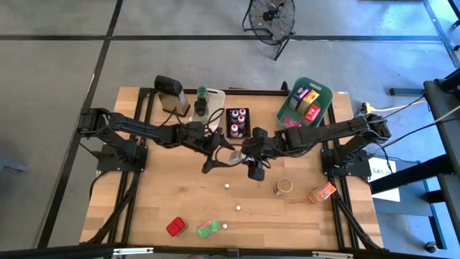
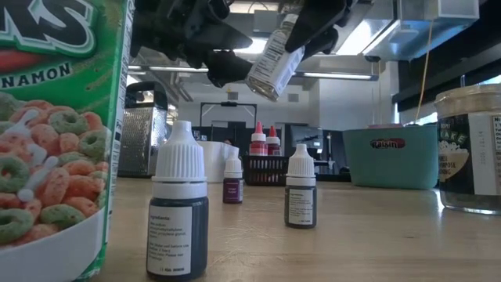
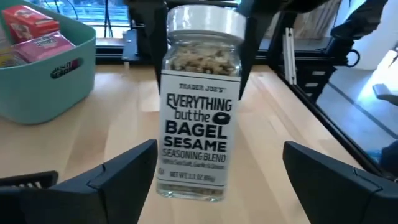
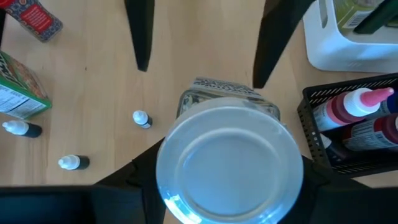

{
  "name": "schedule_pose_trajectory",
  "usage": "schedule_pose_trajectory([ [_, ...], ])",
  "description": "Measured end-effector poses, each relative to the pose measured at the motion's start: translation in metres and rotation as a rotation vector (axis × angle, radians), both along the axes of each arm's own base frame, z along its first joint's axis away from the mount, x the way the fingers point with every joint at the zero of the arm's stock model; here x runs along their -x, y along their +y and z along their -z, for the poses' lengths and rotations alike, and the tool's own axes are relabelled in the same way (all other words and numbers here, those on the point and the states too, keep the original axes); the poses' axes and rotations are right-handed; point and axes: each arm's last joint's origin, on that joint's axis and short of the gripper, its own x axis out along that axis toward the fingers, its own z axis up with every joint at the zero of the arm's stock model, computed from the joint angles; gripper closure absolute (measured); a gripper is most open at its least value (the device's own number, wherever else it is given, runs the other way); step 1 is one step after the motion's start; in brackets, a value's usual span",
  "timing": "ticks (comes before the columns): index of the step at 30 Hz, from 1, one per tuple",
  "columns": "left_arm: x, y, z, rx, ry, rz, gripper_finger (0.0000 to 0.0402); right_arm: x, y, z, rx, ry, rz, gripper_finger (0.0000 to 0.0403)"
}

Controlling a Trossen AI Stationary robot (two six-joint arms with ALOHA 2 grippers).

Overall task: Pick & Place Kitchen Items
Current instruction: Put the white seasoning bottle into the white bin

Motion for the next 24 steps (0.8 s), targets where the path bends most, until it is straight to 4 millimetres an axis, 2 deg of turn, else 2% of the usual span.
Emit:
schedule_pose_trajectory([
  [7, -0.005, 0.001, 0.003, -0.010, -0.021, -0.028, 0.0059, -0.002, -0.001, -0.001, 0.000, -0.016, 0.001, 0.0196],
  [15, -0.024, 0.002, 0.014, -0.006, 0.016, -0.018, 0.0059, -0.003, -0.002, -0.002, 0.006, -0.030, -0.009, 0.0196],
  [24, -0.028, 0.002, 0.015, -0.030, 0.024, -0.006, 0.0068, -0.002, -0.002, -0.001, 0.008, -0.023, -0.009, 0.0196],
])
